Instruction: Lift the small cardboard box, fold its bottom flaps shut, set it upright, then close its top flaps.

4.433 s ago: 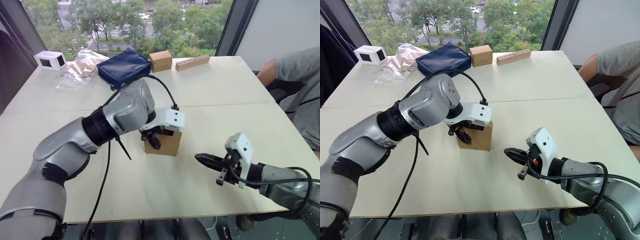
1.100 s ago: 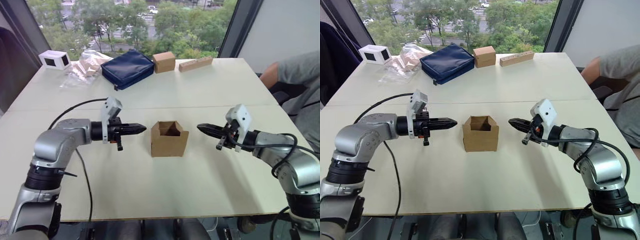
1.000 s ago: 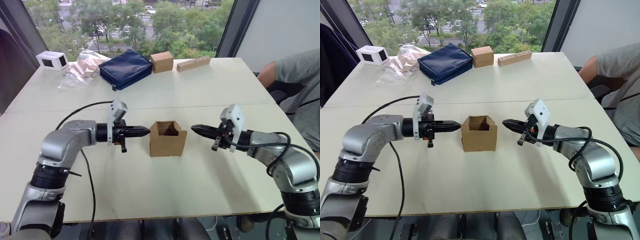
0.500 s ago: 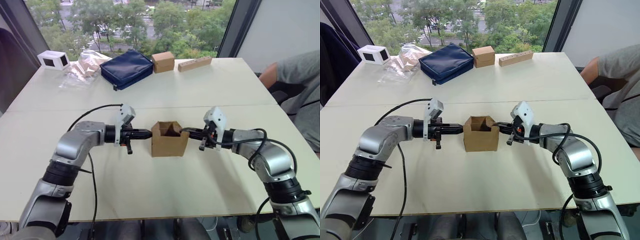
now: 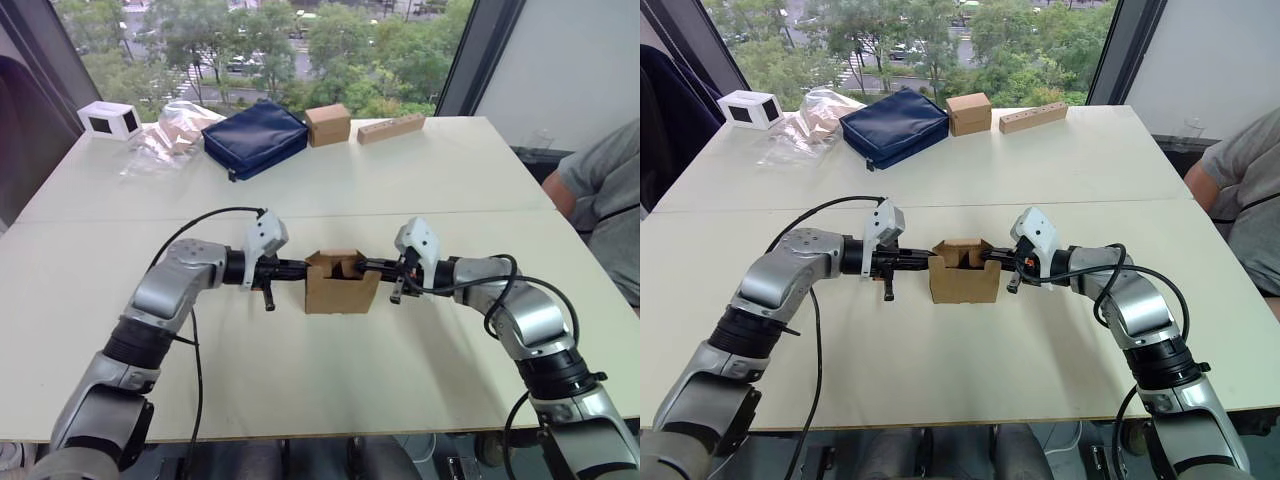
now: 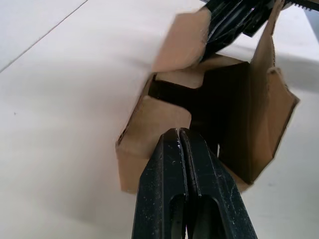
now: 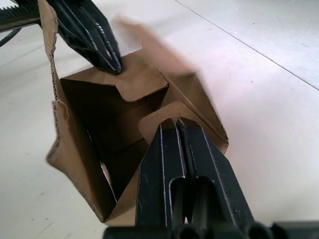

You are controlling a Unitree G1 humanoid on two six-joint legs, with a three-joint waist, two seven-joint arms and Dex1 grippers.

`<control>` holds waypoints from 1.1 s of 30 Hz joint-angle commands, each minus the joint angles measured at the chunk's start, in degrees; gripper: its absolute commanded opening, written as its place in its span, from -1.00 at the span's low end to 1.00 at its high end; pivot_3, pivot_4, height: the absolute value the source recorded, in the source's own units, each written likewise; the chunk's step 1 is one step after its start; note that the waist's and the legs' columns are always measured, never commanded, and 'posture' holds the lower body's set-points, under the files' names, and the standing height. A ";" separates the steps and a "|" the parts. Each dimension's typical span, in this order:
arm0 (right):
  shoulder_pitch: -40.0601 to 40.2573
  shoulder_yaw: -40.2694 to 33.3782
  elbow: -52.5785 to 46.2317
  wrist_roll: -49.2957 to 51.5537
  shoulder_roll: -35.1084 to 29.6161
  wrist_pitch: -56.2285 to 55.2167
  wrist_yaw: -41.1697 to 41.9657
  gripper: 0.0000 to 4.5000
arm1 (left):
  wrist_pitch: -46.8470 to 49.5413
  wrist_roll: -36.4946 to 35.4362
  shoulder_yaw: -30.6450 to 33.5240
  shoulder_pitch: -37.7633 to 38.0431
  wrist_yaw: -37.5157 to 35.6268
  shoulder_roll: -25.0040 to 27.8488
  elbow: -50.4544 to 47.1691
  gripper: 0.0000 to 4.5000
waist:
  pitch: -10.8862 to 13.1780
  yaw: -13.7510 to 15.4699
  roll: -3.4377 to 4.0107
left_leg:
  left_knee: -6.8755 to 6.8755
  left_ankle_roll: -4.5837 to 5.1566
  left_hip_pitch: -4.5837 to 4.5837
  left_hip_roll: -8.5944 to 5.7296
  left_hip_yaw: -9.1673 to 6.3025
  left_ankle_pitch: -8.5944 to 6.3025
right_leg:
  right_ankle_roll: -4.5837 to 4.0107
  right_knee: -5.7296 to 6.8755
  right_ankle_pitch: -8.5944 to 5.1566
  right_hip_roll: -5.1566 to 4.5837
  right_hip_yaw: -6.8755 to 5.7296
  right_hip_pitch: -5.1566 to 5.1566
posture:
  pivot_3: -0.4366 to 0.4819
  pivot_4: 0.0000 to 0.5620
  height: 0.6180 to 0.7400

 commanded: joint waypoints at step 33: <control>12.10 -17.98 -35.69 23.79 -2.36 21.53 -14.73 -1.00 | 8.68 -7.49 9.68 -0.87 -2.57 3.99 0.20 -0.98 | 0.01 -0.29 0.00 | -0.06 0.00 -0.07 0.08 -0.02 0.00 | 0.00 -0.01 0.00 -0.02 0.04 -0.10 | -0.05 -0.47 1.00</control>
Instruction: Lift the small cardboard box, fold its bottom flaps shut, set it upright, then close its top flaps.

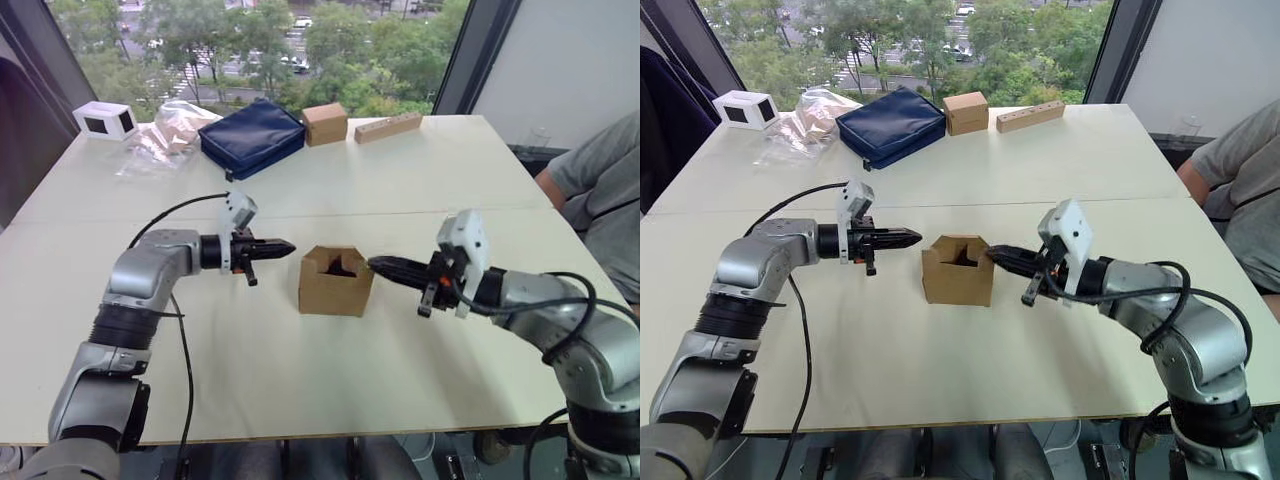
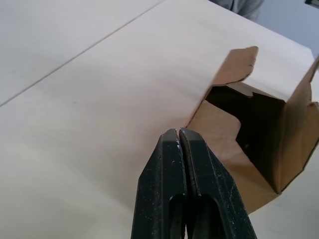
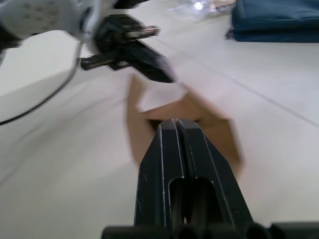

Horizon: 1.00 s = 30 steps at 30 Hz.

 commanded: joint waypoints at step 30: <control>-7.97 19.84 2.18 -12.09 -0.55 -3.54 -6.93 -1.00 | -27.60 15.95 -5.31 -20.72 -11.47 -13.05 50.16 -0.98 | 0.01 0.17 -0.03 | 0.02 0.02 -0.09 -0.22 0.01 -0.01 | 0.01 -0.07 0.00 0.12 -0.10 -0.05 | -0.05 -0.47 1.00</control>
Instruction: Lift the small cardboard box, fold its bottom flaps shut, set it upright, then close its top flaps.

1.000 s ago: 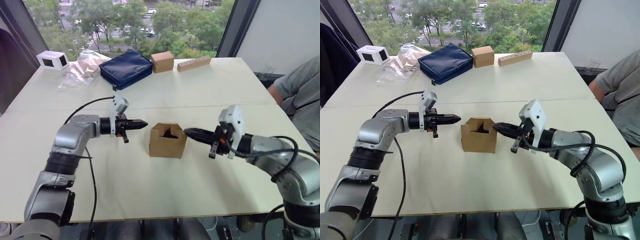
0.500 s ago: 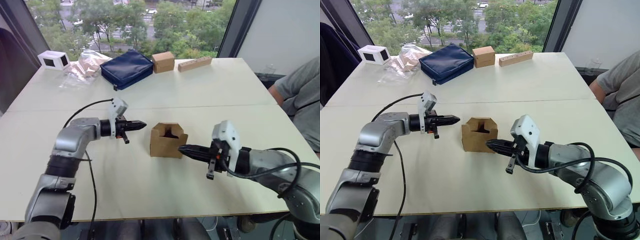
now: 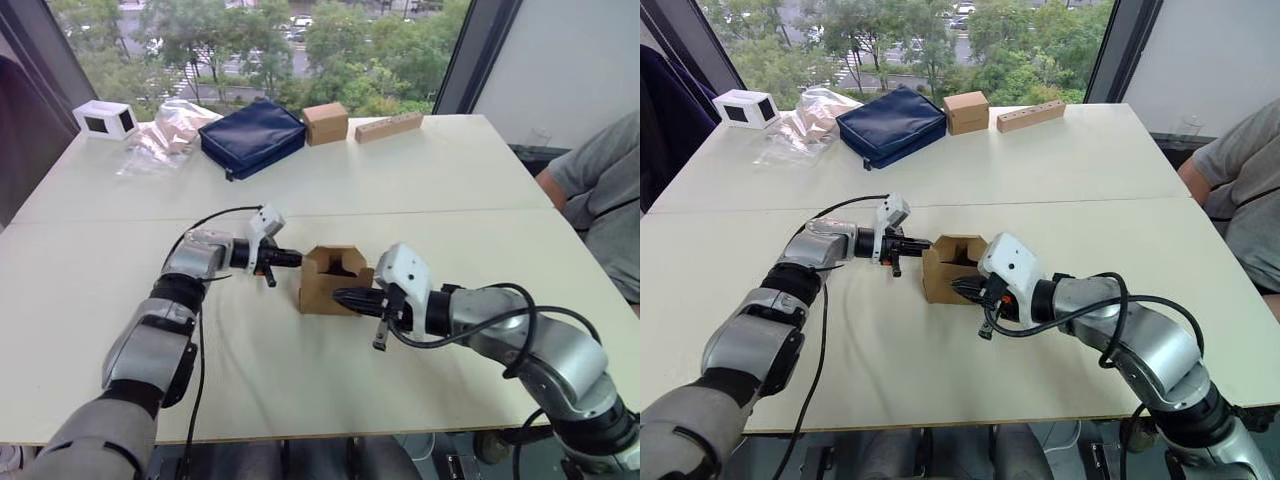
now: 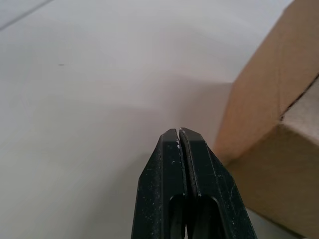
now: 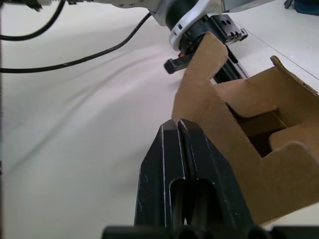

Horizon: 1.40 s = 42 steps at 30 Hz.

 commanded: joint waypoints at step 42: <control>0.08 -0.19 7.01 -6.49 8.32 -5.64 4.21 -1.00 | 38.85 -23.54 12.84 28.91 3.83 14.80 -67.10 -0.98 | -0.01 -0.27 0.03 | -0.04 -0.03 0.06 0.21 -0.07 0.01 | 0.00 0.08 0.00 -0.19 0.12 0.03 | -0.05 -0.47 1.00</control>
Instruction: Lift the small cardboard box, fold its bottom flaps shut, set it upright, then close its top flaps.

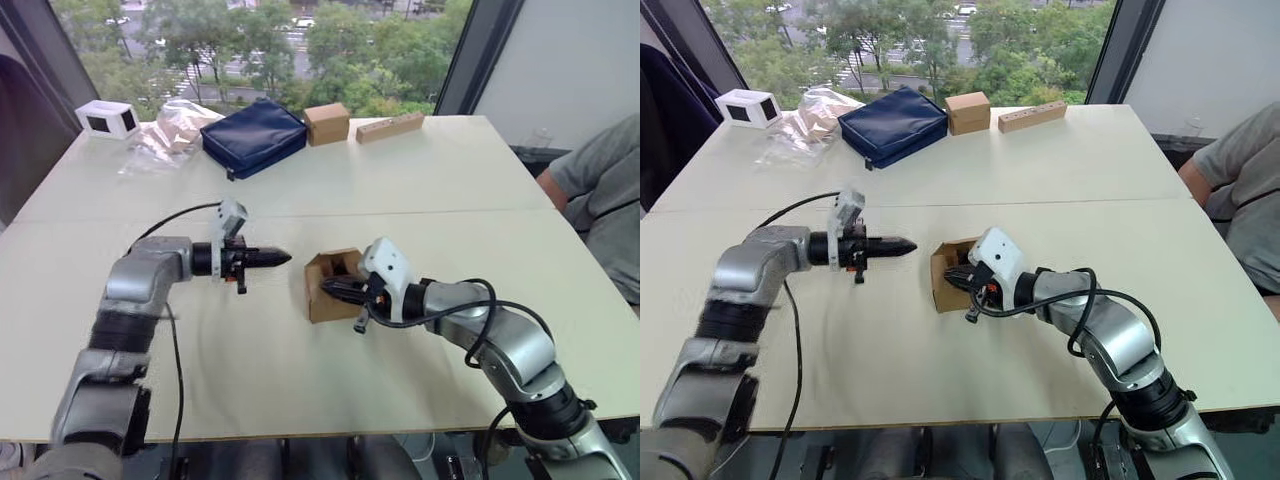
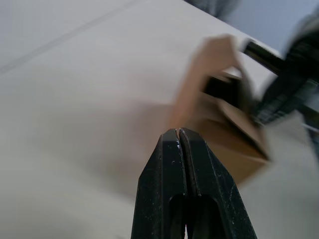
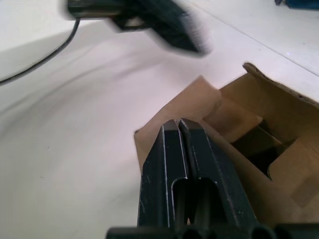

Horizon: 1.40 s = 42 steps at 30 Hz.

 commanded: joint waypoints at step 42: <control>-15.13 3.30 13.73 -8.67 -5.08 -6.46 10.84 -1.00 | -0.56 -5.26 -6.43 4.14 14.04 -3.59 -10.96 -0.98 | 0.01 0.25 0.00 | 0.00 -0.01 0.05 0.01 0.05 0.01 | 0.00 -0.03 0.00 0.01 -0.06 0.02 | -0.05 -0.47 1.00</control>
